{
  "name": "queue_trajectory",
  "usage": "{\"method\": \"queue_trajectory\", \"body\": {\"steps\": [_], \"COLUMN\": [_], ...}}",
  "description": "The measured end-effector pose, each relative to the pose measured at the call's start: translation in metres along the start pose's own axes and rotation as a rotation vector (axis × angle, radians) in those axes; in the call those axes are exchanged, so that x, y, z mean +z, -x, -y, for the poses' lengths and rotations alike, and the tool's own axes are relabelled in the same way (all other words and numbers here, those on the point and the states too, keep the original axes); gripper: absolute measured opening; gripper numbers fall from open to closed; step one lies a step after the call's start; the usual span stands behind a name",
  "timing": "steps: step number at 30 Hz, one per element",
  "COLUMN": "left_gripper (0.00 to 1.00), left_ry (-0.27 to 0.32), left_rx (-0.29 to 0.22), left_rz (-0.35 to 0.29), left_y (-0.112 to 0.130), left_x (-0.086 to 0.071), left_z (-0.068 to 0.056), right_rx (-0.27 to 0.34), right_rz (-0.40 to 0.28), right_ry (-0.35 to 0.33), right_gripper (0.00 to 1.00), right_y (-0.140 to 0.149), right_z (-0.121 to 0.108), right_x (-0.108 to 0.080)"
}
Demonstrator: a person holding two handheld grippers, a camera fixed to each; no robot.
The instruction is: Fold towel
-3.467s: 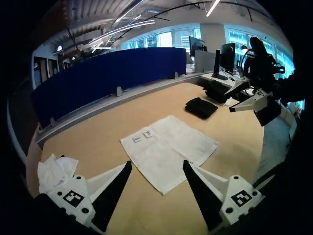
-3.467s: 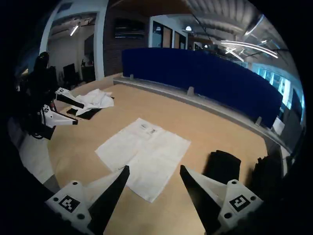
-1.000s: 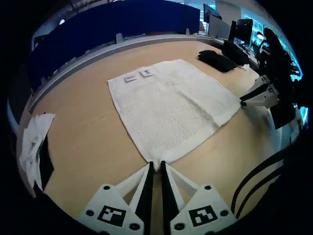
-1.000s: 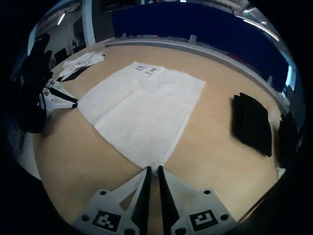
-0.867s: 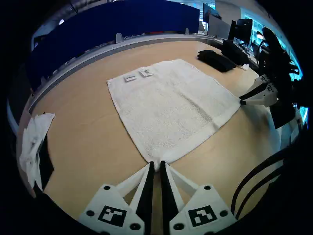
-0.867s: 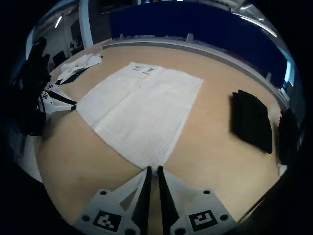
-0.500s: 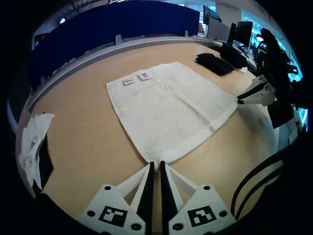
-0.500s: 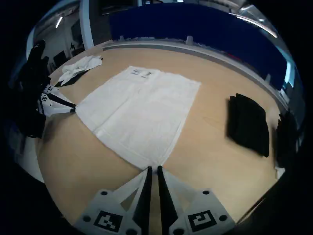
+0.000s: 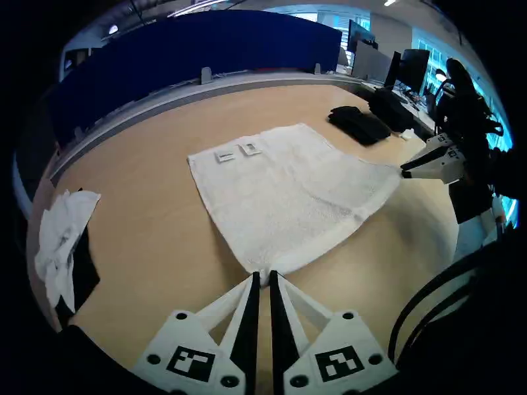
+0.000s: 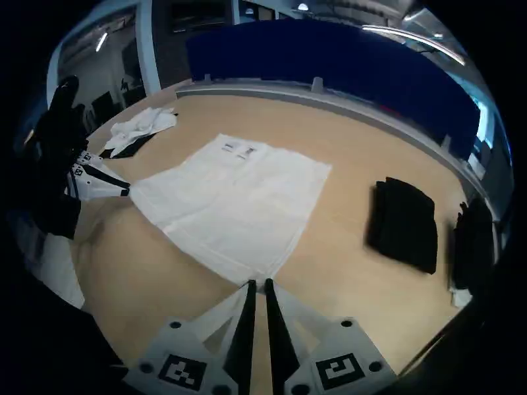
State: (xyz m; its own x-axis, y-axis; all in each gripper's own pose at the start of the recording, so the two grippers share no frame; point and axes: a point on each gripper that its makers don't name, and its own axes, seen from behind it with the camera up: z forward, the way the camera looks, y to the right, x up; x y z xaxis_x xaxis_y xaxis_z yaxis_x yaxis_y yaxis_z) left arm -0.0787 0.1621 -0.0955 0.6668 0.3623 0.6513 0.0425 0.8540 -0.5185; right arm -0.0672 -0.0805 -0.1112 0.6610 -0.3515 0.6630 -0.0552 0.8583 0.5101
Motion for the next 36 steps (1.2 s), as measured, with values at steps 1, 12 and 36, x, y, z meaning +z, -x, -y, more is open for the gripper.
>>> {"method": "queue_trajectory", "body": {"steps": [1, 12, 36], "left_gripper": [0.11, 0.11, 0.10], "left_ry": [-0.001, 0.003, 0.037], "left_rx": [-0.005, -0.028, -0.078], "left_rz": [-0.001, -0.004, 0.021], "left_y": [-0.002, -0.020, -0.030], "left_x": [-0.004, -0.048, -0.083], "left_z": [-0.001, -0.011, -0.023], "right_rx": [0.001, 0.008, 0.018], "right_rz": [-0.005, -0.030, -0.014], "right_ry": [-0.002, -0.024, -0.035], "right_gripper": [0.11, 0.11, 0.11], "right_y": [-0.003, -0.026, -0.037], "right_z": [0.001, 0.018, 0.023], "right_x": [-0.004, -0.046, -0.080]}}
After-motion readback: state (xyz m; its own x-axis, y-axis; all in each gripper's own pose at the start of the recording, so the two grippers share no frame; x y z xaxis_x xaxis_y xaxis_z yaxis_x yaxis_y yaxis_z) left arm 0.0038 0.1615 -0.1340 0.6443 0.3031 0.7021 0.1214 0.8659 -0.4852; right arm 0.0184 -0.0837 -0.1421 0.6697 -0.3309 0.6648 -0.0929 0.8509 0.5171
